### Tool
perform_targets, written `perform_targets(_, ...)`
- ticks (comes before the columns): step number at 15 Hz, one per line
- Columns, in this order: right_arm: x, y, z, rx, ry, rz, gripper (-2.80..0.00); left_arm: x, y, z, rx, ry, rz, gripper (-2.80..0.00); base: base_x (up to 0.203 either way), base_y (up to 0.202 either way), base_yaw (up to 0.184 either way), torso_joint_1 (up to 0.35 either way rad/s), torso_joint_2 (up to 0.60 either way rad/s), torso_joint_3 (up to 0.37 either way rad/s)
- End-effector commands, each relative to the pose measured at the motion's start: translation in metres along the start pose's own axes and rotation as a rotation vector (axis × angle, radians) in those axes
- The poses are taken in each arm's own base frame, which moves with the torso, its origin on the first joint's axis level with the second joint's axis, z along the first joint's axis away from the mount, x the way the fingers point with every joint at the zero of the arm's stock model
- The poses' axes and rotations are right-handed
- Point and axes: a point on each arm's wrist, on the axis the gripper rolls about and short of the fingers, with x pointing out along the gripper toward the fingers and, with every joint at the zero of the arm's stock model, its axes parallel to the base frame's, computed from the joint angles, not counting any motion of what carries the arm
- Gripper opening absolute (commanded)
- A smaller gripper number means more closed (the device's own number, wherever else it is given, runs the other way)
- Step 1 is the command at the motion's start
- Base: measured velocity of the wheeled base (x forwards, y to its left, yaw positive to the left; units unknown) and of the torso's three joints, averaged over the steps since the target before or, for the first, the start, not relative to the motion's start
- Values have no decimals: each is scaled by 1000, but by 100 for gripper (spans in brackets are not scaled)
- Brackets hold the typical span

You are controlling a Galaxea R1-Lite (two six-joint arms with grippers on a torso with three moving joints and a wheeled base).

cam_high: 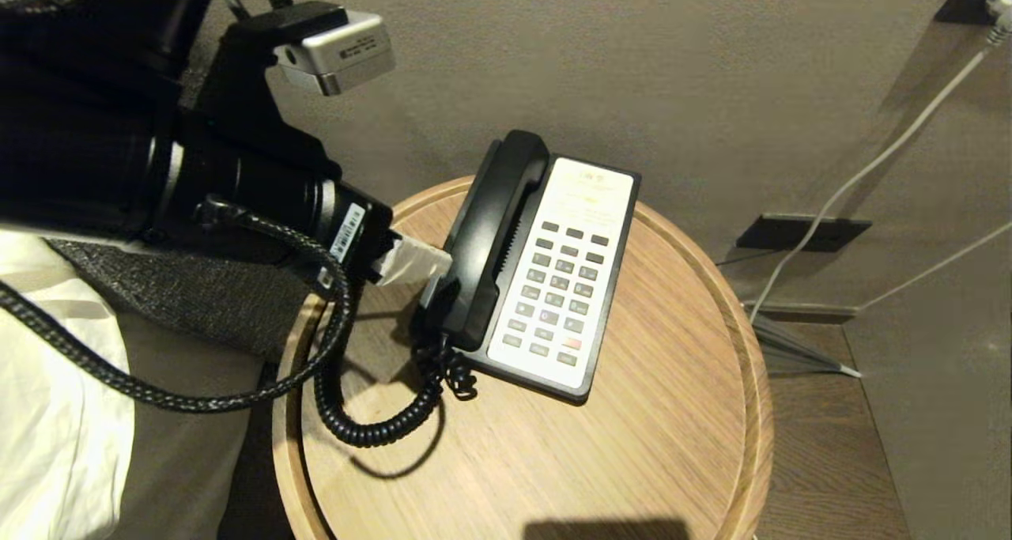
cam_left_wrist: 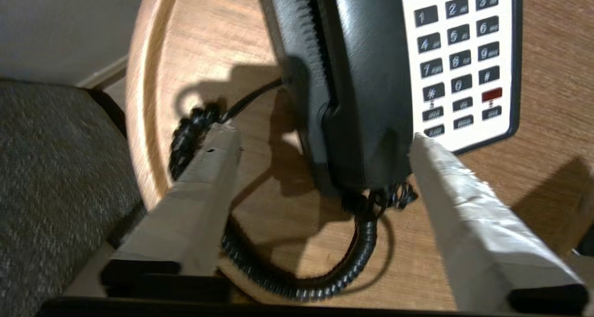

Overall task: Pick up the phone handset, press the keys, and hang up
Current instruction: Pick up the desk phone handset

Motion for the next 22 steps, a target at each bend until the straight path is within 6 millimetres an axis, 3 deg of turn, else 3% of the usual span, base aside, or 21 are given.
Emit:
perform_targets(1,1,0,-6,1,21,-1,-280,12,-7,3,29,23,-8,0,0,0,0,0,0,0)
perform_targets(12,1,0,-6,1,21,-1,-280,53,-27,26,92,37,90,0,0,0,0,0,0,0)
perform_targets(22,1,0,-6,1,21,-1,-280,57,-26,27,43,43,105,0,0,0,0,0,0,0)
